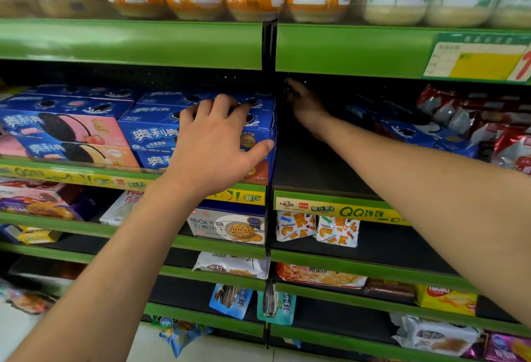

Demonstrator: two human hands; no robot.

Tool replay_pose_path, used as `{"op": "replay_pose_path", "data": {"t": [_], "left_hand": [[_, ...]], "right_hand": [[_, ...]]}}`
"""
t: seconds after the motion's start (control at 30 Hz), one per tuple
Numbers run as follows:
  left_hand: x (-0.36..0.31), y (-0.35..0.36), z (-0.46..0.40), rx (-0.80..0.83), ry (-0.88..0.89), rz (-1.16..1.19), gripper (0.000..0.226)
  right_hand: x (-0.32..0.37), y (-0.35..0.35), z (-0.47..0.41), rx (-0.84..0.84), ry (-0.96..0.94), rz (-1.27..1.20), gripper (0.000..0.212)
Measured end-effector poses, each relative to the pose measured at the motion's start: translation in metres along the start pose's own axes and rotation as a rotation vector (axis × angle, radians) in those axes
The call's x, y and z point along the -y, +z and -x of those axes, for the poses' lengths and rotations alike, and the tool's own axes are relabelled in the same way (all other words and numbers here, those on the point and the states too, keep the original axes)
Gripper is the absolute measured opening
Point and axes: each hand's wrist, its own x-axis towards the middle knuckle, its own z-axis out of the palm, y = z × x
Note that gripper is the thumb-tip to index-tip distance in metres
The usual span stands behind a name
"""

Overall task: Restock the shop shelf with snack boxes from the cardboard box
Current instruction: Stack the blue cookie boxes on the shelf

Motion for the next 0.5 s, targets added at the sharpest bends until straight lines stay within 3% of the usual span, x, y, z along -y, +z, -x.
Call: {"op": "replay_pose_path", "data": {"t": [0.07,0.33,0.4,0.47,0.5], "left_hand": [[0.000,0.001,-0.001,-0.004,0.003,0.002,0.086],[0.002,0.005,0.000,-0.041,0.001,-0.002,0.083],[0.002,0.005,0.000,-0.039,0.001,-0.004,0.083],[0.002,0.005,0.000,-0.040,0.000,-0.005,0.083],[0.002,0.005,0.001,-0.044,0.000,-0.004,0.083]], "right_hand": [[0.007,0.003,-0.007,0.019,0.001,-0.034,0.046],[0.002,0.028,-0.020,0.022,0.152,-0.244,0.057],[0.002,0.026,-0.023,0.017,0.149,-0.279,0.044],[0.002,0.025,-0.027,0.065,0.117,-0.337,0.008],[0.002,0.025,-0.028,0.091,0.099,-0.344,0.009]]}}
